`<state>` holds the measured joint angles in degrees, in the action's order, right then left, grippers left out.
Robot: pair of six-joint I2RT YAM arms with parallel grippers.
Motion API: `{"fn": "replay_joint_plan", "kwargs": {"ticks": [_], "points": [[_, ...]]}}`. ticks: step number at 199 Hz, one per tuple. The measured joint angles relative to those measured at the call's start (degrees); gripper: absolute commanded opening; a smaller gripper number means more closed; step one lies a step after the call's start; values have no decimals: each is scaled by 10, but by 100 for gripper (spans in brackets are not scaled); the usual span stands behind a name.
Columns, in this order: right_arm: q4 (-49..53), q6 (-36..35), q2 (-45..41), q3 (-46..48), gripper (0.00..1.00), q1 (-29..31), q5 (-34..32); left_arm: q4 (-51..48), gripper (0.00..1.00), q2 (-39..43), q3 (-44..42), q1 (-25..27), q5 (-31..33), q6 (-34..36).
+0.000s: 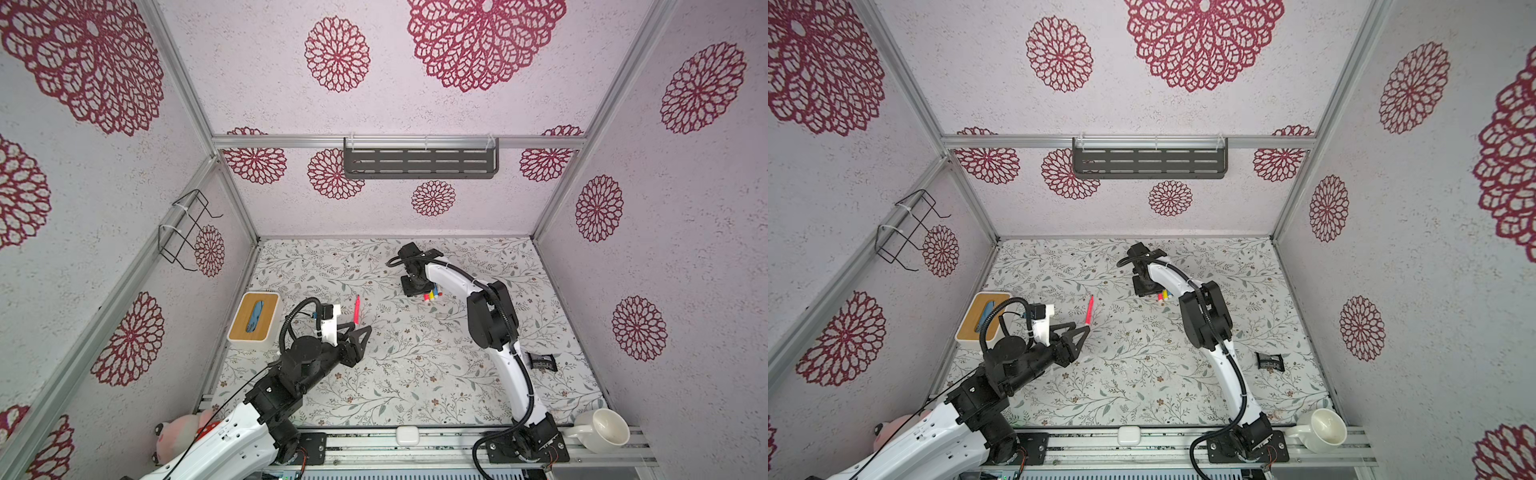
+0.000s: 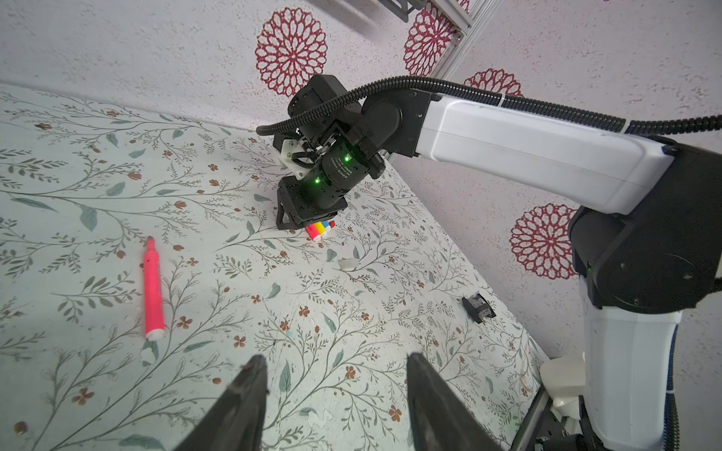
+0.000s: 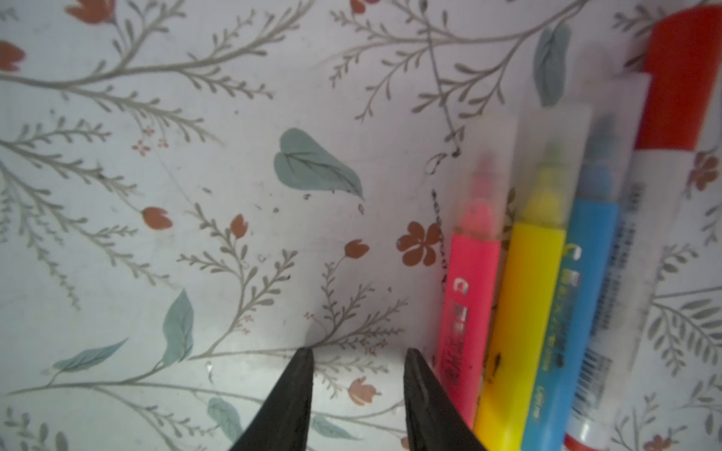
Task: Insert the pens into the pen caps
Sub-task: 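Open the right gripper and lift away while the left moves over the other pink highlighter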
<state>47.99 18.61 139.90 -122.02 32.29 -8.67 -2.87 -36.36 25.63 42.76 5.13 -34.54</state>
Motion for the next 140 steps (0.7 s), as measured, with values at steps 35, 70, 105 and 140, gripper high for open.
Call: {"fn": "replay_joint_plan", "kwargs": {"ticks": [35, 70, 105, 140], "points": [[6, 8, 12, -20, 42, -2, -18, 0, 59, 0, -3, 0, 1, 0], [13, 16, 13, -24, 42, -3, -31, -1, 59, 8, -3, 0, 2, 0], [18, 21, 13, -24, 43, -3, -48, -1, 59, 17, -4, 0, 4, 0], [20, 25, 13, -24, 43, -3, -52, -3, 59, 20, -7, 0, 4, 0]]}}
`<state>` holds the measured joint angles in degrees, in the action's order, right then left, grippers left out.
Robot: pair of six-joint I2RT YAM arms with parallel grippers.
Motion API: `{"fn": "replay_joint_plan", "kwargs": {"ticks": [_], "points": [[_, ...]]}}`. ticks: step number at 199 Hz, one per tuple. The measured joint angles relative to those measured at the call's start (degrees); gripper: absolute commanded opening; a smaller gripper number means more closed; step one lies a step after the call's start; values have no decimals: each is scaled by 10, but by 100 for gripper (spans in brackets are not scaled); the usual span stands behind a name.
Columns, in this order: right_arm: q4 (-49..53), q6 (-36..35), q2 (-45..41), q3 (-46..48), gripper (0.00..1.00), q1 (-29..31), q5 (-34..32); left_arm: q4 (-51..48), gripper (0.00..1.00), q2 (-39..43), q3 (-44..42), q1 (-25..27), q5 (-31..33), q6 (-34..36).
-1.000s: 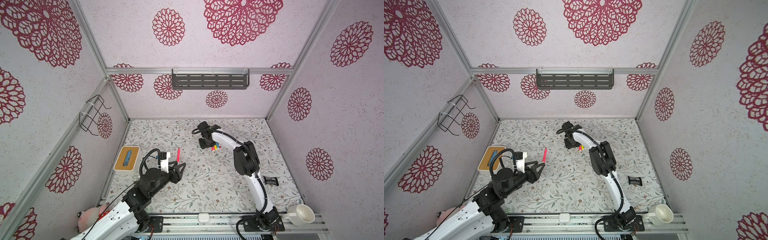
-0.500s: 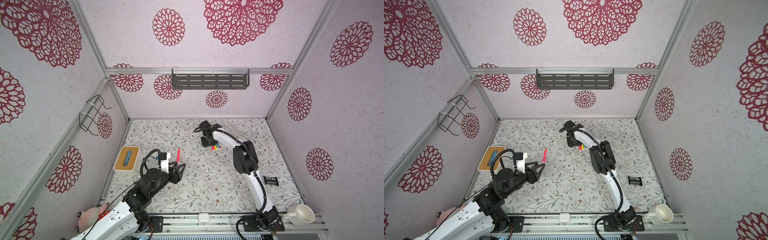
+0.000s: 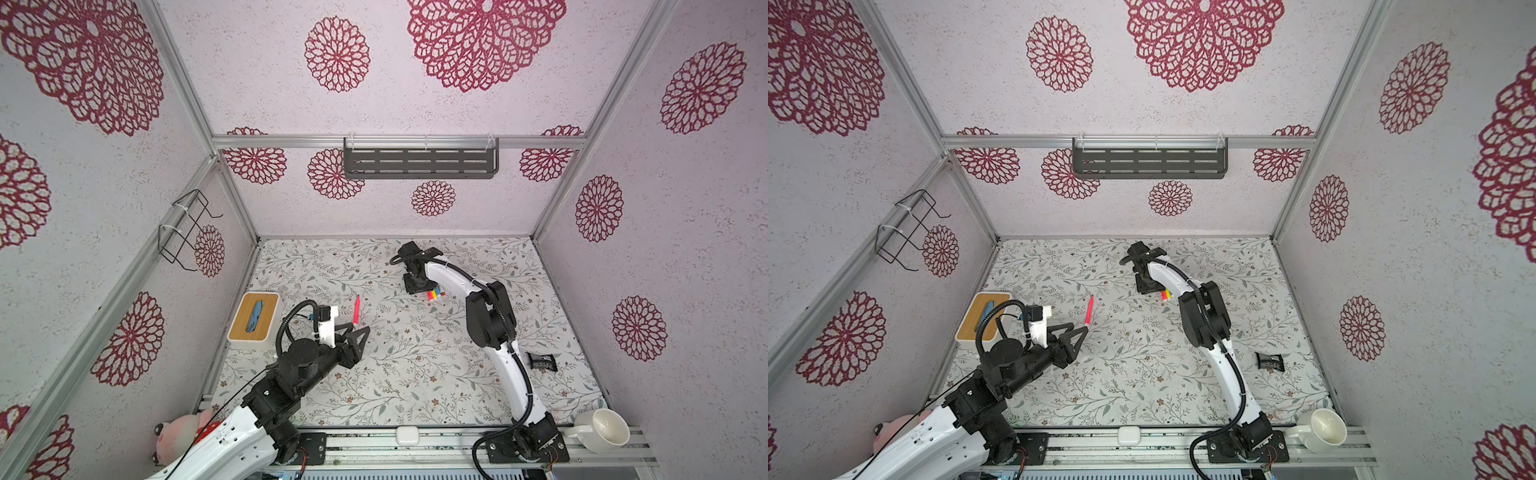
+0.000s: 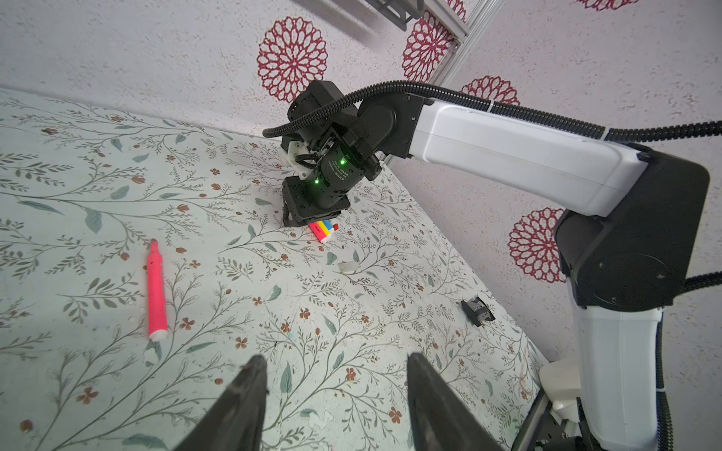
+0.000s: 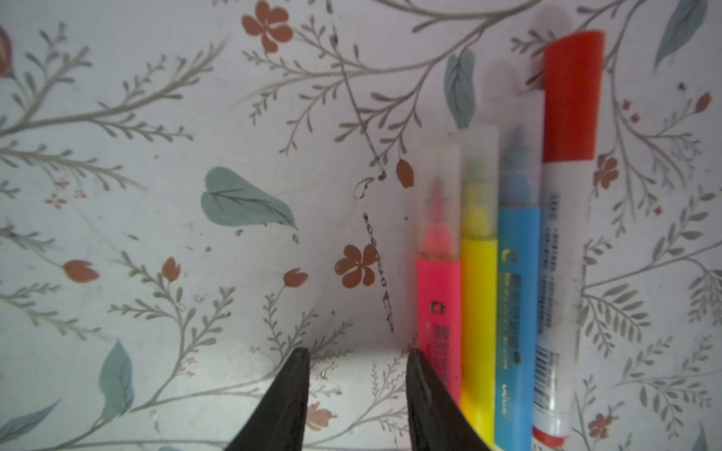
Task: Insert the pens into the pen caps
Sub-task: 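Open the right gripper and lift away while the left moves over the other pink highlighter, then lower the left gripper and grasp the uncapped pink highlighter on the table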
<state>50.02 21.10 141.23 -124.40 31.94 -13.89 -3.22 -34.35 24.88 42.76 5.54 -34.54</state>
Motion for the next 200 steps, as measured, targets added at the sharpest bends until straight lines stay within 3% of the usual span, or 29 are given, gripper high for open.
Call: {"fn": "replay_joint_plan", "kwargs": {"ticks": [31, 62, 89, 166, 200], "points": [[0, 0, 0, 0, 44, 0, 0, -4, 59, 0, 0, 0, 0, 0], [0, -2, -1, 0, 56, 5, 0, -7, 62, 0, 0, 0, 4, 0], [-3, -7, -24, 12, 56, 14, 0, -10, 63, 0, 0, 0, 13, 0], [-101, -43, -328, 164, 56, 75, 20, -47, 65, -39, 5, 0, 57, -7], [-142, -45, -406, 245, 57, 70, 27, -57, 66, -81, 29, -2, 70, -10]]}}
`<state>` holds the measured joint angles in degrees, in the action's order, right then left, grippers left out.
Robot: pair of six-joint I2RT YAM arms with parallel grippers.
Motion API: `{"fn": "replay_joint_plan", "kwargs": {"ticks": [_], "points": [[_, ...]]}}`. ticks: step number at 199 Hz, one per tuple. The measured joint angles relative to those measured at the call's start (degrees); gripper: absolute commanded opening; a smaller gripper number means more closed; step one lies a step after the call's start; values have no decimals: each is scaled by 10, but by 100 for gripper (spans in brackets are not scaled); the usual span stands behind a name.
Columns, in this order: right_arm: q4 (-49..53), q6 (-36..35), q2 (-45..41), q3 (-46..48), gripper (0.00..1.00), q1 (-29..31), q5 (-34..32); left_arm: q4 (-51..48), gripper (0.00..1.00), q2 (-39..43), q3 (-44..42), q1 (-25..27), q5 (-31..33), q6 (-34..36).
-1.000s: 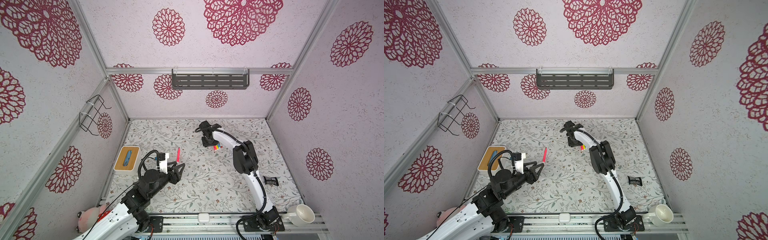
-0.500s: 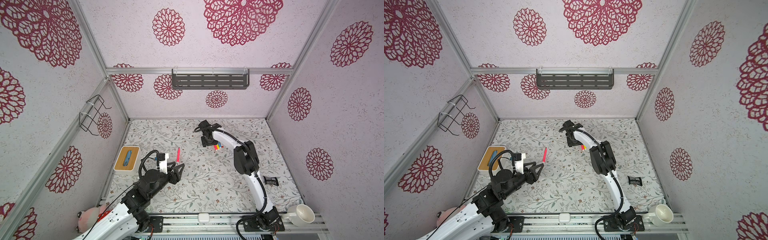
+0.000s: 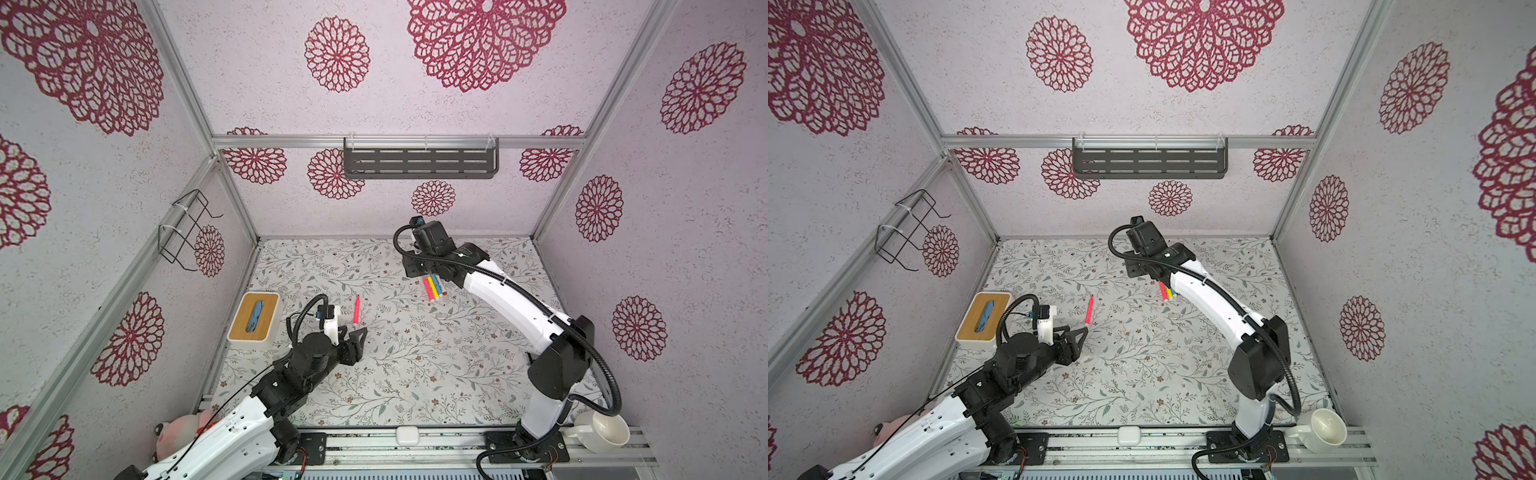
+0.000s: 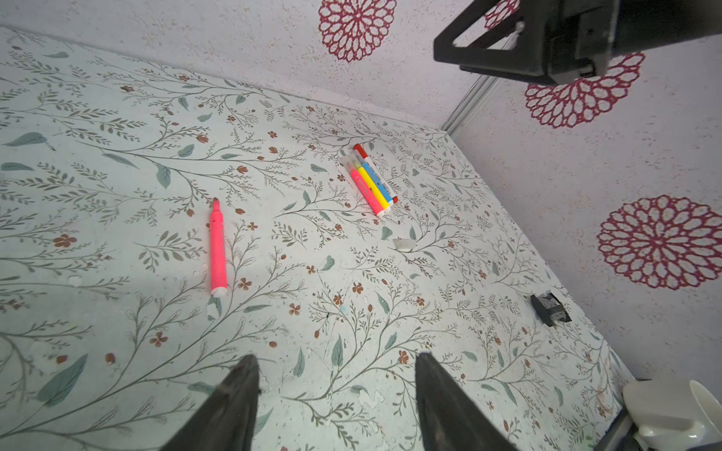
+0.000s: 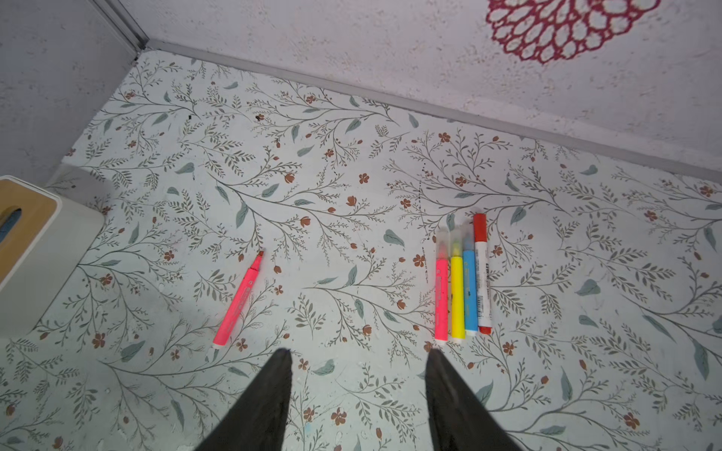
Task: Insert the pens into the pen caps
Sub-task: 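Lower the left gripper and grasp the uncapped pink highlighter on the table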
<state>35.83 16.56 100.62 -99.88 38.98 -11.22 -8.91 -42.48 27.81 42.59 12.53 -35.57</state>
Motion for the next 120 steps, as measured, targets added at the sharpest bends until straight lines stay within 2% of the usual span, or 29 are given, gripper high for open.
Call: {"fn": "replay_joint_plan", "kwargs": {"ticks": [53, 93, 120], "points": [[-54, 0, -82, 195, 59, -2, 20, -35, 65, -127, 75, -45, -2, -7], [-89, 1, -159, 281, 59, -2, 25, -43, 63, -228, 119, -108, -42, -9], [-109, 4, -202, 326, 59, -2, 24, -43, 62, -299, 152, -128, -60, -4]]}}
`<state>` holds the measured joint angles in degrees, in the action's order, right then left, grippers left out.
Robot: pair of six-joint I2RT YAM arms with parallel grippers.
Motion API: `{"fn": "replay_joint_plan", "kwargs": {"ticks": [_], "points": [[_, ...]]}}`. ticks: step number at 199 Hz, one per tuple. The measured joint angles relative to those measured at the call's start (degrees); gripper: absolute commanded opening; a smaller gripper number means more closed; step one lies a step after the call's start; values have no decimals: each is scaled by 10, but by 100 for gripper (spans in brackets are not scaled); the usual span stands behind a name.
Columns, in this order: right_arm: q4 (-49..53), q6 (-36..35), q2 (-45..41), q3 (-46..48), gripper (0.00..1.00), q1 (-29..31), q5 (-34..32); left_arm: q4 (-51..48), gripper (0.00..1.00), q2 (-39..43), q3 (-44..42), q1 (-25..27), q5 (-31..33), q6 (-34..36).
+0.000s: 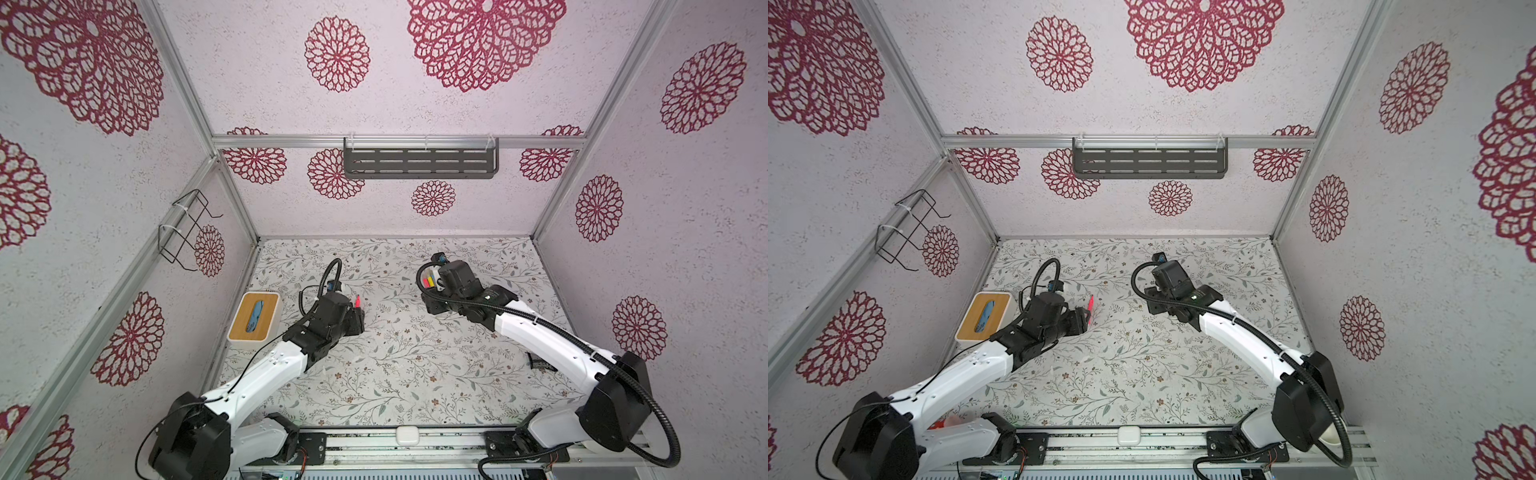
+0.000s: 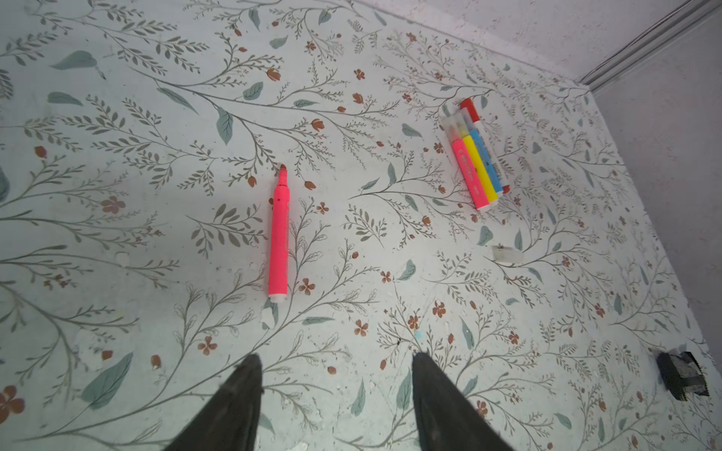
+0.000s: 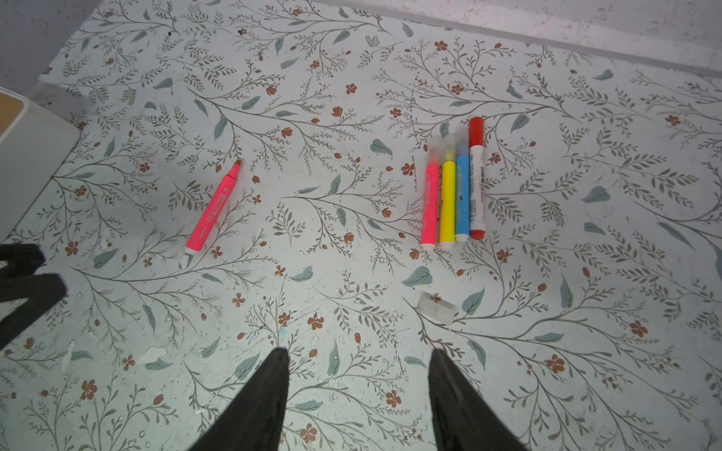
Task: Insert the pens into the pen caps
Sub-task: 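Lower the left gripper and grasp the uncapped pink highlighter on the table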
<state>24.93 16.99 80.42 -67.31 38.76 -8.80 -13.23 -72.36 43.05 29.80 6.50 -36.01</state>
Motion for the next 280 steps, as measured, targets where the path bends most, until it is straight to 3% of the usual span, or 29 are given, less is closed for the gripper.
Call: {"fn": "replay_joint_plan", "kwargs": {"ticks": [93, 174, 220, 280], "points": [[-23, 18, -99, 131, 61, -8, -3, -24, 55, -214, 121, -31, -15, 26], [-29, 26, -147, 174, 62, -21, -6, -53, 48, -325, 180, -44, 12, 48], [-33, 29, -149, 182, 62, -22, -6, -61, 39, -351, 194, -44, 25, 60], [-33, 36, -156, 183, 62, -23, -5, -74, 14, -379, 229, -45, 30, 78]]}}
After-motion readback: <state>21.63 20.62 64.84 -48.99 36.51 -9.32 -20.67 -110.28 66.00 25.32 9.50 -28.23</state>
